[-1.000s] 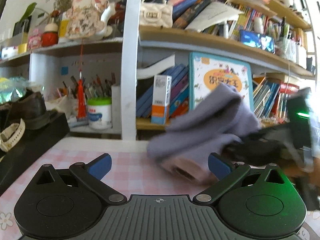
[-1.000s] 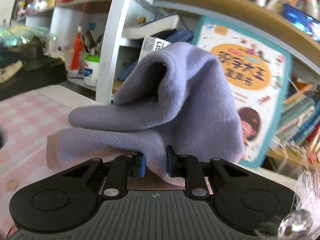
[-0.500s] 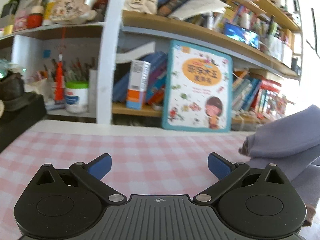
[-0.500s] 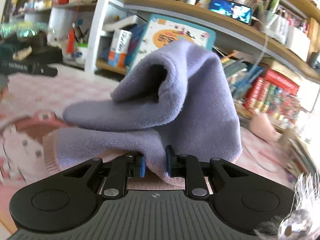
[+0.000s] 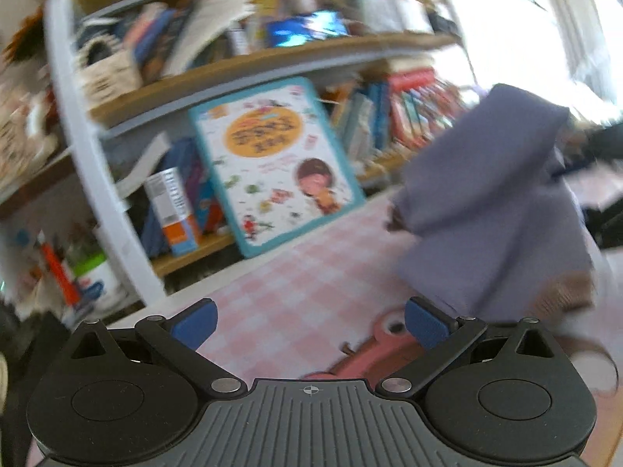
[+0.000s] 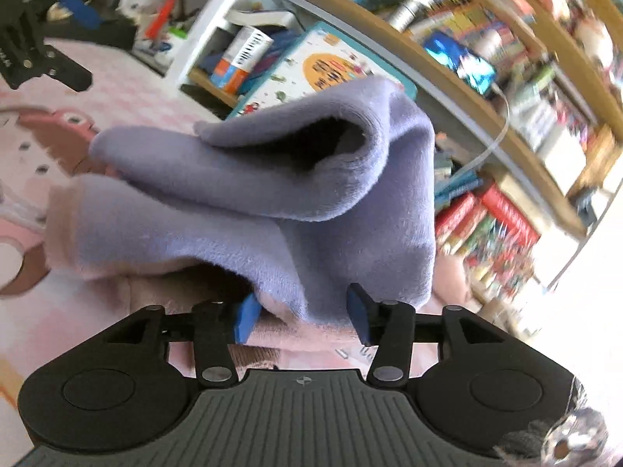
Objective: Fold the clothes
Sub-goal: 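Grasp the lavender edge with the left gripper while the right gripper holds the pink hem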
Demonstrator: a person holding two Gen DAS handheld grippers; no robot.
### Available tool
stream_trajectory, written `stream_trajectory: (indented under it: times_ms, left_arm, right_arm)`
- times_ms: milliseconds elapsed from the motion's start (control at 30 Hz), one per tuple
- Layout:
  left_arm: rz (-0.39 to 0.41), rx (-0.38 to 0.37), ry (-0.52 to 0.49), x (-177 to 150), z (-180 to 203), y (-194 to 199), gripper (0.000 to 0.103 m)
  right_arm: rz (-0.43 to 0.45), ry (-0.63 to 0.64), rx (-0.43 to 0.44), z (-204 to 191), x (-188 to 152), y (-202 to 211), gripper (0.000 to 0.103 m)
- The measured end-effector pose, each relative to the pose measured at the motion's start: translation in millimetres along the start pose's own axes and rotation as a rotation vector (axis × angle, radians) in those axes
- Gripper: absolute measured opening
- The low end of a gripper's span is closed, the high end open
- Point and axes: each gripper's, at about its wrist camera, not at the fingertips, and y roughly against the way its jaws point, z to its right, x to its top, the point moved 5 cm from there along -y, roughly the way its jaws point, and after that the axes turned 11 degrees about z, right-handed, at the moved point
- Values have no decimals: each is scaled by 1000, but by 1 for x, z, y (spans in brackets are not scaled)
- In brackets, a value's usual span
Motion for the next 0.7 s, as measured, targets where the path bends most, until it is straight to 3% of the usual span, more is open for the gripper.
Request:
stream_trajectory:
  times_ms: [200, 300, 433, 500, 567, 667, 700]
  left_arm:
    - [20, -163, -166, 9, 47, -3, 102]
    - [32, -214, -179, 16, 63, -15, 96]
    - [20, -223, 42, 15, 32, -24, 87]
    - [15, -226, 153, 15, 17, -29, 73]
    - [9, -229, 263, 15, 1, -33, 41]
    - [0, -233, 429, 15, -22, -40, 21]
    - [-3, -234, 484, 15, -30, -43, 20]
  right_arm:
    - [21, 35, 41, -3, 0, 24, 51]
    - [20, 14, 50, -6, 0, 29, 51]
    - [21, -7, 62, -12, 1, 34, 51]
    - [24, -13, 71, -14, 2, 37, 51]
    - [25, -19, 77, -15, 2, 40, 51]
    - [26, -31, 111, -18, 2, 42, 55]
    - [29, -27, 118, -20, 2, 43, 55]
